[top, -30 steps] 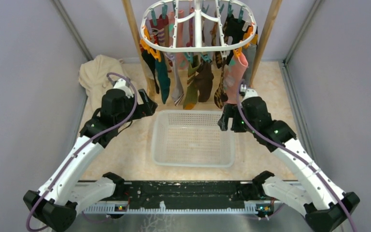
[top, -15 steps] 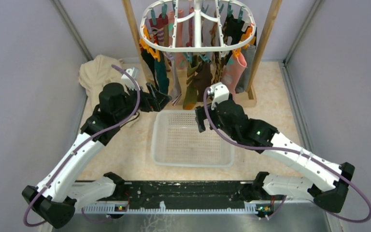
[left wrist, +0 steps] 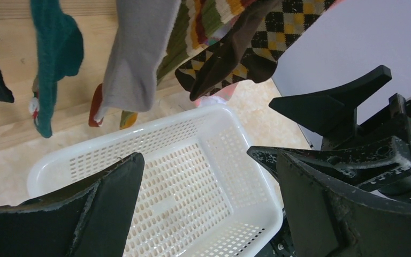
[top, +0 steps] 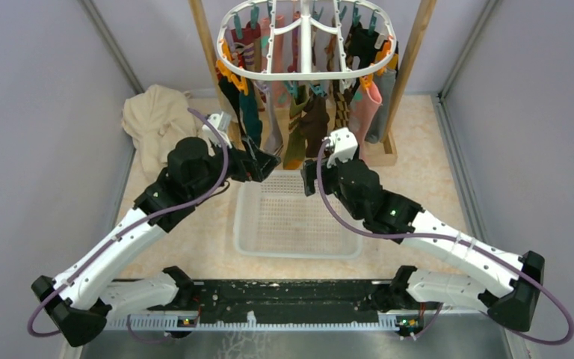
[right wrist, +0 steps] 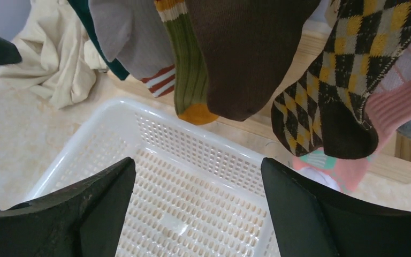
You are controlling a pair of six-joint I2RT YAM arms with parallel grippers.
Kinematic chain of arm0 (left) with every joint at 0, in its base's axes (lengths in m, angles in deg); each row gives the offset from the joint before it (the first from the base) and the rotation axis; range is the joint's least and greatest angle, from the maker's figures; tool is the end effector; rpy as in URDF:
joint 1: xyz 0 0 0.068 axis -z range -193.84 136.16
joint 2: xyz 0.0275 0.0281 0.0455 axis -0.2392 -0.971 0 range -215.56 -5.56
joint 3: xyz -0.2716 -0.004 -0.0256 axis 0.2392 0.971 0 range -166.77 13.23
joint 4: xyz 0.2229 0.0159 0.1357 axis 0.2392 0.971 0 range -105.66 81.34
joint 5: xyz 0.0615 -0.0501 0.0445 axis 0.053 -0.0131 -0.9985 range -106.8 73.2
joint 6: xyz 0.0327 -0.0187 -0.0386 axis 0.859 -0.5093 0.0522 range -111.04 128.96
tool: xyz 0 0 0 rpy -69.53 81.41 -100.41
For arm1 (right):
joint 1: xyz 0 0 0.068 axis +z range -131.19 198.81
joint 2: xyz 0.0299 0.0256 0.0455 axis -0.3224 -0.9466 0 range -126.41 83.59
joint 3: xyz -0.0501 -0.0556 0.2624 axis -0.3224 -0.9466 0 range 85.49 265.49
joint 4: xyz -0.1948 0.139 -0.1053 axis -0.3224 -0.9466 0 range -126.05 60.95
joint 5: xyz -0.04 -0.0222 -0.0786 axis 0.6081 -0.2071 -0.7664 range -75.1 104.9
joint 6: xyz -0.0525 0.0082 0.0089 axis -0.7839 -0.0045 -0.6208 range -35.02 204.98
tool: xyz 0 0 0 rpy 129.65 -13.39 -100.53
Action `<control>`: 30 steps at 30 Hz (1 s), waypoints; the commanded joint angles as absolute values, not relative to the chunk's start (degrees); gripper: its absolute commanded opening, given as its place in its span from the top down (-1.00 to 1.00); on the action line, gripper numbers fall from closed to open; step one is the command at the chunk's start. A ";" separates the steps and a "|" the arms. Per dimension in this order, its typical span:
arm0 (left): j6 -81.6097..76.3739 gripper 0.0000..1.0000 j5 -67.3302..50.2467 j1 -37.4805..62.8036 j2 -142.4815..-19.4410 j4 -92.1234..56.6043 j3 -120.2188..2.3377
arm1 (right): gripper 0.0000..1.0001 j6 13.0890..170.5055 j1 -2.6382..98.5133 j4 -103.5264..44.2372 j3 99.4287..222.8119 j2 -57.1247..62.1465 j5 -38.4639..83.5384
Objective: Remove the socks clipped to the hanger
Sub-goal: Adjust the bin at the center of the board, then remove the sock from the hanger.
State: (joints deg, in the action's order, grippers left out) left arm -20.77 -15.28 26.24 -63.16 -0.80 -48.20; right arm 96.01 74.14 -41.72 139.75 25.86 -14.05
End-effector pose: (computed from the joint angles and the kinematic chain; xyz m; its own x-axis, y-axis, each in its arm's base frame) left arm 0.1726 -0.1467 0.3916 -0.4562 -0.2640 -0.8498 0.5036 0.7107 -0.4912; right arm 0.1441 0.1779 0.3526 -0.2424 -0.0561 -0.9686 -0.4167 0.9076 0.0518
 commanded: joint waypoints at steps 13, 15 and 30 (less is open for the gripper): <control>-19.69 -0.98 -40.70 47.02 -74.90 -15.92 -46.27 | -0.41 96.47 74.29 -47.55 157.02 35.31 -14.80; -18.22 -0.98 -45.11 48.48 -76.69 -19.66 -45.05 | -0.40 96.76 74.27 -48.36 158.13 35.24 -14.94; 3.50 -0.98 -55.87 49.83 -89.81 -57.89 -35.19 | -0.38 98.68 74.27 -51.18 155.34 38.73 -17.69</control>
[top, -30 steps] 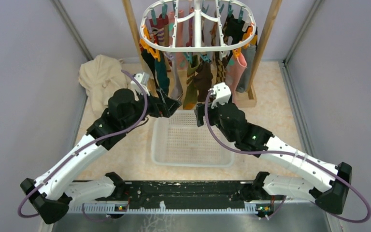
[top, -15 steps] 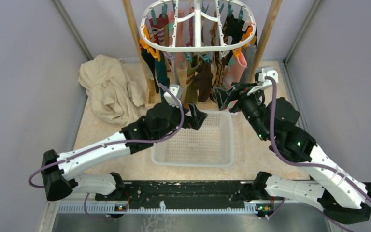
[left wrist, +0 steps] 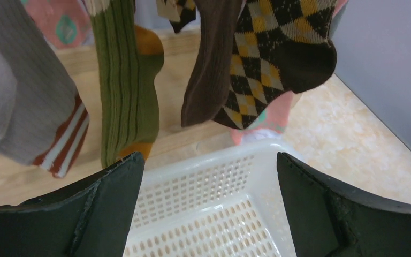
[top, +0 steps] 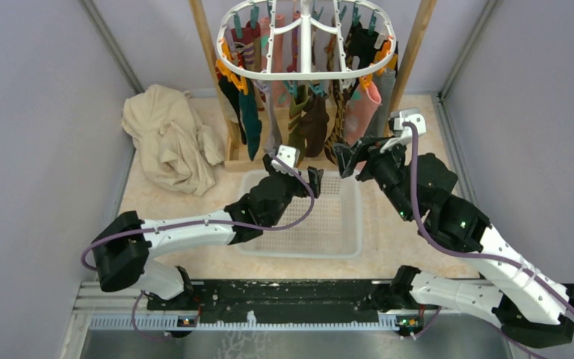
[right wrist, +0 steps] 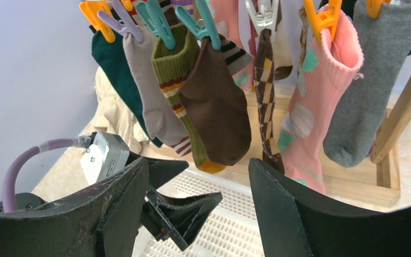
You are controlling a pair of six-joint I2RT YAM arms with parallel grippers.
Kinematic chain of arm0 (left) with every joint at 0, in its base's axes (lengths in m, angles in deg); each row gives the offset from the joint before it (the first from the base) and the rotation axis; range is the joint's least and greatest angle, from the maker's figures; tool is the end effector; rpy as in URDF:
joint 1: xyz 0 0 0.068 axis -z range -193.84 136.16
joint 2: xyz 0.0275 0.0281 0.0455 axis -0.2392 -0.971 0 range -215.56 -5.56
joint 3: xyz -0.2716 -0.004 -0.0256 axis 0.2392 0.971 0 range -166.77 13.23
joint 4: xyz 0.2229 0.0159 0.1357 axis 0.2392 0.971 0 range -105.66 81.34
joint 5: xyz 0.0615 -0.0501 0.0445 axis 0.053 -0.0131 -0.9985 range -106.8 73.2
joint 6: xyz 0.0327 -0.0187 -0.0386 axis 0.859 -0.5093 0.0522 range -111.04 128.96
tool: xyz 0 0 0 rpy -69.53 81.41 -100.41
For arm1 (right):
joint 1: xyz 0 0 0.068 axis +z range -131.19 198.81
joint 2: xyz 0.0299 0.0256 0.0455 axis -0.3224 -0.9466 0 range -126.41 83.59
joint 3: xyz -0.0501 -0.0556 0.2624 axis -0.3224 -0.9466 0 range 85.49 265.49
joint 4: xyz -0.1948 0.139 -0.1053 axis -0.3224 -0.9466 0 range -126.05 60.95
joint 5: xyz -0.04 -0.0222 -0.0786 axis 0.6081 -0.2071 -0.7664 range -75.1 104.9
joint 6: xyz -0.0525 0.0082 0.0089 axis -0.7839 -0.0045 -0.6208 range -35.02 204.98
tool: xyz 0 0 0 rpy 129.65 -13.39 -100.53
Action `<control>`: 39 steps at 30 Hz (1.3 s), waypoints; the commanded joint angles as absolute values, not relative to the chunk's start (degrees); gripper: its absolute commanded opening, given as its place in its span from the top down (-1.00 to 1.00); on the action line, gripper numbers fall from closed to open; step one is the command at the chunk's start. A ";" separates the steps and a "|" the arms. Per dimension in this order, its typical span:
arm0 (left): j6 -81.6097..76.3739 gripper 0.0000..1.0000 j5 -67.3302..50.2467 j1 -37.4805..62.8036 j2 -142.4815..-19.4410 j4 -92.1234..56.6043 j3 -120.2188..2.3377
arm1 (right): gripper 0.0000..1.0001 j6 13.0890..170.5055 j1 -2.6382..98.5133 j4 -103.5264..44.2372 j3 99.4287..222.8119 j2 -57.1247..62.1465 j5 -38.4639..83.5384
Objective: Remove the socks clipped to the hanger
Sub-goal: Remove the sock from the hanger.
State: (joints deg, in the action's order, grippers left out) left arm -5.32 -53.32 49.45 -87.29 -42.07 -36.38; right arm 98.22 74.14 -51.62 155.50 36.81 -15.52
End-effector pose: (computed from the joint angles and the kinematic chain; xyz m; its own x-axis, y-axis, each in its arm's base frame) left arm 0.1642 -0.2796 0.2851 -0.1548 -0.1334 -0.9789 0.4268 0.8846 -0.1881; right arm 0.0976 0.1093 0.4589 -0.0902 0.2169 -0.9720 -0.4117 0.8806 0.2347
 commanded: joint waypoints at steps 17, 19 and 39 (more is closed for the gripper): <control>14.94 -0.98 -55.77 49.79 -95.61 -73.24 -35.05 | -0.37 99.66 74.26 -54.70 151.83 42.82 -20.77; 15.61 -0.98 -55.75 49.78 -95.53 -73.98 -34.53 | -0.37 99.66 74.29 -54.68 151.27 43.47 -21.18; 16.08 -0.98 -45.85 42.27 -101.30 -82.39 -35.66 | -0.37 100.28 74.27 -56.31 148.01 45.93 -22.71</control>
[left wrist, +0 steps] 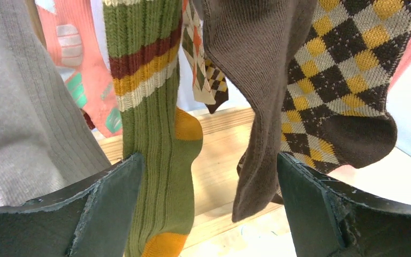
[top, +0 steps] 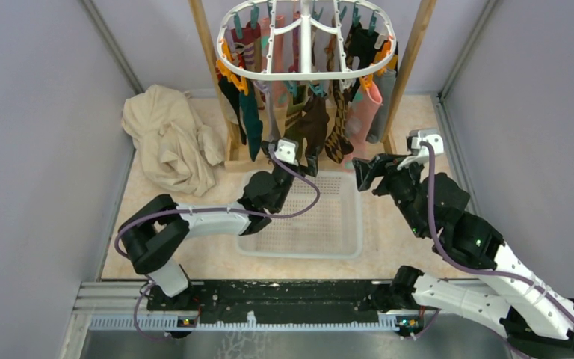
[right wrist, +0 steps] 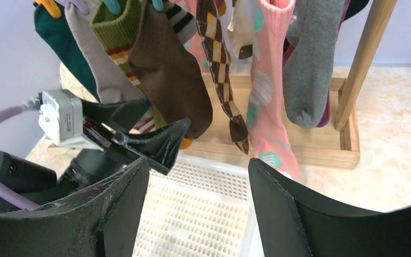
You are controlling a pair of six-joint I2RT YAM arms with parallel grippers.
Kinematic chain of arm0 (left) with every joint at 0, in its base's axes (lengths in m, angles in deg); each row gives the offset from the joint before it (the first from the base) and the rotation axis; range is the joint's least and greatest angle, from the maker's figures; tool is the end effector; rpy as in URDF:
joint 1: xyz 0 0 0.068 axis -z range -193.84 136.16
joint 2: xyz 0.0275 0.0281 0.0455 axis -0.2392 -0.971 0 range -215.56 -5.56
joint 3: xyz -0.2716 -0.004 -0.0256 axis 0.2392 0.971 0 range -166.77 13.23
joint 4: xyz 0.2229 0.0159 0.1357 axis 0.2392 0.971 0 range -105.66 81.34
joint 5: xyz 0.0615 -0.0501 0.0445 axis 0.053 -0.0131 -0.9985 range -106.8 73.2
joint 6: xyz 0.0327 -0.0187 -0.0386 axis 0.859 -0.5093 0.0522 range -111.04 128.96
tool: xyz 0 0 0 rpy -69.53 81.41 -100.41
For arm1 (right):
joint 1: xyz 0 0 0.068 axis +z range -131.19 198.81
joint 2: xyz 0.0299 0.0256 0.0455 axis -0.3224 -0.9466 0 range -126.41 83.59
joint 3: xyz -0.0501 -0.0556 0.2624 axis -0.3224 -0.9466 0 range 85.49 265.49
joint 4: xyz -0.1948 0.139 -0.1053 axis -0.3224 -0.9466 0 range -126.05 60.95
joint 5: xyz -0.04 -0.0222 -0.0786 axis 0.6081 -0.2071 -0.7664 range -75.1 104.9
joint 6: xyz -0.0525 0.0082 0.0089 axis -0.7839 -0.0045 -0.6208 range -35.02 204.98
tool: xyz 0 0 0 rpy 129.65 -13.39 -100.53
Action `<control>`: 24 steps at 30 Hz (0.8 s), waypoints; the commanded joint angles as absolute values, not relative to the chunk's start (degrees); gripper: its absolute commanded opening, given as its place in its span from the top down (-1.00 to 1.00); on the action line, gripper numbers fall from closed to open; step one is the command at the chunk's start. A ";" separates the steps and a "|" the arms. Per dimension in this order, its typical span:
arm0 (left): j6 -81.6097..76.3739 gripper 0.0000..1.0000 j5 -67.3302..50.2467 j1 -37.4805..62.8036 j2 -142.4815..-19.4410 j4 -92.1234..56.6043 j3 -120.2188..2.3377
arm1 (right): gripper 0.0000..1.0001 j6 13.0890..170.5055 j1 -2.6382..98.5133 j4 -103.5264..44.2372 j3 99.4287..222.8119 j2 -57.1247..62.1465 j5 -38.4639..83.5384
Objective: Remove the socks clipped to the hanger
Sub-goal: Remove the sock from the hanger.
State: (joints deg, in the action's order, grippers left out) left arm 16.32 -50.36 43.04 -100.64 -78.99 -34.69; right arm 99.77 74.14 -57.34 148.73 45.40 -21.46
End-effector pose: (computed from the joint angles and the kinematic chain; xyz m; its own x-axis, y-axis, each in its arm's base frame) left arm 0.2095 -0.2854 0.2665 0.2031 -0.1160 -0.9723 0.3851 0.9224 -0.0296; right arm 0.0809 0.0797 0.4291 -0.1143 0.1962 -0.9739 -0.3068 0.9254 0.2225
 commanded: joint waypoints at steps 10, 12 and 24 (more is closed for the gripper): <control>14.64 -0.98 -41.19 42.50 -103.13 -80.54 -38.54 | -0.38 99.64 74.29 -56.01 147.71 44.36 -22.46; 14.65 -0.98 -41.34 42.58 -103.26 -80.43 -38.79 | -0.38 99.41 74.28 -55.86 147.58 43.95 -22.46; 12.92 0.01 -40.76 42.59 -104.02 -74.72 -41.73 | -0.38 98.81 74.27 -55.47 147.77 42.96 -22.12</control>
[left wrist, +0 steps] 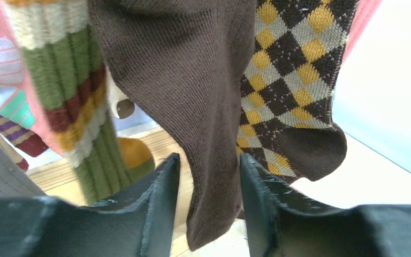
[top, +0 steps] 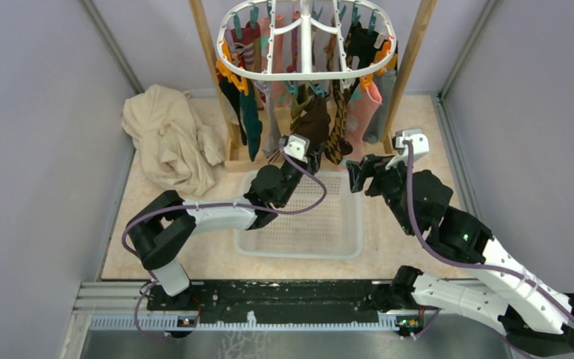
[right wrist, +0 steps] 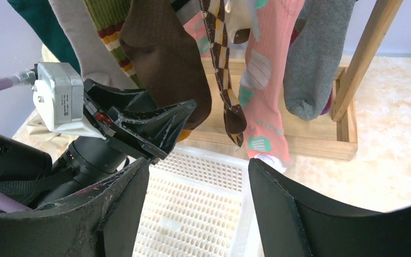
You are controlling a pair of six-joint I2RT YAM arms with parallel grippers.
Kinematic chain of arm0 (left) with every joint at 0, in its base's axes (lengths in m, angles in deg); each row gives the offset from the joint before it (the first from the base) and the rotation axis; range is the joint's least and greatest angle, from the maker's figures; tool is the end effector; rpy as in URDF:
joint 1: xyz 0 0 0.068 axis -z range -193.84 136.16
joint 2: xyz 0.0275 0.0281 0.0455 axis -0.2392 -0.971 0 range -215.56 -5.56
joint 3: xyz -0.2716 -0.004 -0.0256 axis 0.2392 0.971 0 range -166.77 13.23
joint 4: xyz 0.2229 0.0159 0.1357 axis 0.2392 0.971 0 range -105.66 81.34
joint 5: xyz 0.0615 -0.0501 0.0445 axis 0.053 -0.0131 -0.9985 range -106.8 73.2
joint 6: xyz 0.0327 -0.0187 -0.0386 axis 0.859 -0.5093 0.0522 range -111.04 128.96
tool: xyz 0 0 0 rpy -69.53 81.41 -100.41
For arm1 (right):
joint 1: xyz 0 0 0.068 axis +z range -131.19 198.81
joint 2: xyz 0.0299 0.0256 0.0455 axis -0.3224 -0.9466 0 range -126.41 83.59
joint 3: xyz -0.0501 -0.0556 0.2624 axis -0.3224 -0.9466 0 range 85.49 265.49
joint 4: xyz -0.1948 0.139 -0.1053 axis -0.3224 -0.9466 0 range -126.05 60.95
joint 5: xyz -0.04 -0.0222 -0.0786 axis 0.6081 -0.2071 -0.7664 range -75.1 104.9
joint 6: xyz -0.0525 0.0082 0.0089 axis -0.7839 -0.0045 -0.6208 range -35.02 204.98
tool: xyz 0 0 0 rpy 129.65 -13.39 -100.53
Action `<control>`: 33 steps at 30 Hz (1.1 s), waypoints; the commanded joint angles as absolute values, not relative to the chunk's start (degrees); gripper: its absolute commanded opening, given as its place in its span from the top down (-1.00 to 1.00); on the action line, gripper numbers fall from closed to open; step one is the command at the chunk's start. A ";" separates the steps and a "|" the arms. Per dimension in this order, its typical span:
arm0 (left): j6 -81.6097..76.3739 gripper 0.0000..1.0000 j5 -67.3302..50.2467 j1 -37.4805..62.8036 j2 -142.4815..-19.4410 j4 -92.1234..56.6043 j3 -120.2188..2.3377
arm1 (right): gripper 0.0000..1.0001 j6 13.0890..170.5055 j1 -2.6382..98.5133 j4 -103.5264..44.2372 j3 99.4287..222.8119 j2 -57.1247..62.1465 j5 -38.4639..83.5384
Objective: Remove the socks clipped to the hanger
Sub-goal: Remove the sock from the hanger.
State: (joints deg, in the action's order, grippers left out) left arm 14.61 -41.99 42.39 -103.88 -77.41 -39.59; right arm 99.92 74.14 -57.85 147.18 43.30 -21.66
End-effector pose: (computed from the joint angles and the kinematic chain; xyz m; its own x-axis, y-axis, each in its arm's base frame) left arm 0.2207 -0.3032 0.2717 0.2064 -0.1485 -0.9671 0.5073 0.8614 -0.0240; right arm 0.0895 0.0920 0.4163 -0.1546 0.1407 -0.9779 -0.2950 0.9381 0.1816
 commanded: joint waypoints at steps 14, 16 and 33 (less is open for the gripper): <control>12.19 0.74 -44.04 42.82 -101.36 -69.33 -42.25 | -0.24 92.91 74.19 -50.94 165.96 23.88 -24.80; 12.06 0.75 -44.39 43.05 -100.46 -67.82 -42.14 | -0.22 91.78 73.71 -47.36 166.06 22.43 -24.67; 6.08 0.88 -48.52 43.73 -92.50 -44.73 -48.21 | 0.07 91.28 65.16 -33.51 166.04 19.56 -8.63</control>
State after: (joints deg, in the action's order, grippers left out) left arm 8.25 -47.20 43.39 -94.96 -49.06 -46.32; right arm 92.73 65.25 -38.46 163.20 20.59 -14.73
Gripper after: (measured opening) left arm 0.070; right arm 0.474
